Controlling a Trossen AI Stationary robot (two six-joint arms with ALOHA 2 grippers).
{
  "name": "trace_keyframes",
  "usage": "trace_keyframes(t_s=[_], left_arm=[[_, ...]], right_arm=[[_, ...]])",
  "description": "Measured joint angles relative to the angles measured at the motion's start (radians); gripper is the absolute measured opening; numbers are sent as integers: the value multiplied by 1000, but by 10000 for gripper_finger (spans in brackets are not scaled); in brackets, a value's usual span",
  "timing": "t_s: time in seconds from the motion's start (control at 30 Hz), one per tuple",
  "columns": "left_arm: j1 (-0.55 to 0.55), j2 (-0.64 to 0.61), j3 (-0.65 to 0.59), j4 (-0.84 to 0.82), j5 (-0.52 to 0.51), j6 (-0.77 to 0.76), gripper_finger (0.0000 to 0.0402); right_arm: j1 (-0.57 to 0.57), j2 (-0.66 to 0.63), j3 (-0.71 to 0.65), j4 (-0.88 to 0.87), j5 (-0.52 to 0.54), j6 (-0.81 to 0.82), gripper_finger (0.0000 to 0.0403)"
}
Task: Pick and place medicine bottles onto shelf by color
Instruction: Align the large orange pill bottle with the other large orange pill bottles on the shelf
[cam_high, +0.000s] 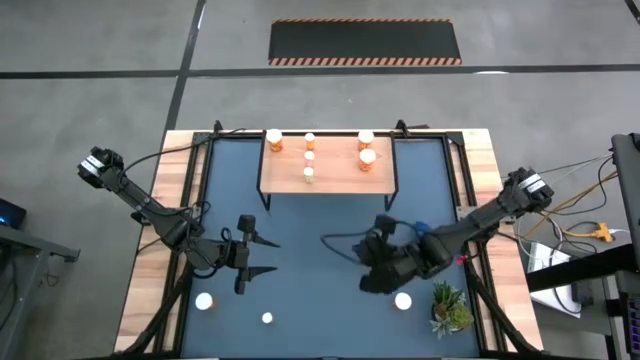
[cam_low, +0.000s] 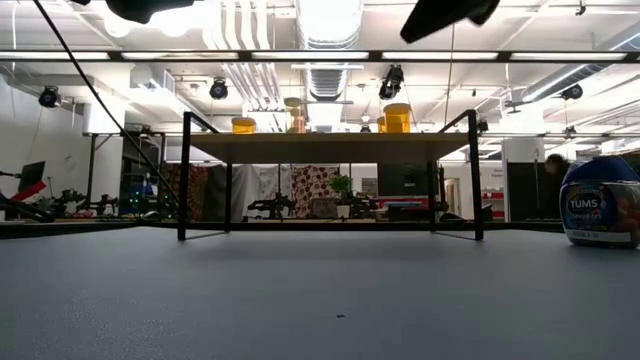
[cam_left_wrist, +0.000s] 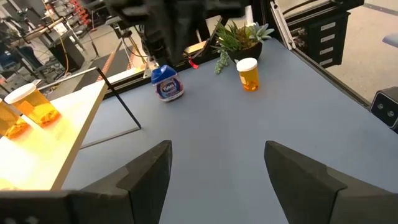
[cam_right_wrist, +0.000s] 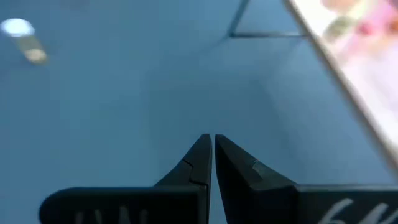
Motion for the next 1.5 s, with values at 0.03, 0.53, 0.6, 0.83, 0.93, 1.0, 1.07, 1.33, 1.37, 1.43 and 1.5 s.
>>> trace_keyframes(t_s=[0.03,0.53,0.6,0.83,0.93,1.0,1.07,1.33,1.37,1.43,1.5], left_arm=[[0,0,0,0,0,0,239],[0,0,0,0,0,-2,239],[1,0,0,0,0,-2,239],[1,0,0,5,0,-56,239],[1,9,0,29,-26,-200,239],[-1,30,1,29,-47,-336,239],[-3,56,12,-9,-44,-483,239],[-25,233,222,-655,228,-1309,239],[-25,266,260,-754,304,-1401,239],[-29,336,329,-950,480,-1566,239],[-55,407,391,-1102,639,-1663,239]], right_arm=[[11,0,-36,70,0,-20,13],[-18,-8,-334,749,-294,-333,13],[-18,-8,-334,749,-296,-366,13],[-18,-8,-321,749,-298,-465,13],[-16,-10,-331,747,-301,-504,13],[-15,-11,-336,749,-302,-530,13],[-15,-12,-344,748,-302,-559,13],[-16,-12,-349,730,-328,-613,13],[-16,-12,-350,728,-328,-615,13],[-16,-12,-350,726,-328,-615,13],[-16,-12,-351,726,-328,-612,13]])
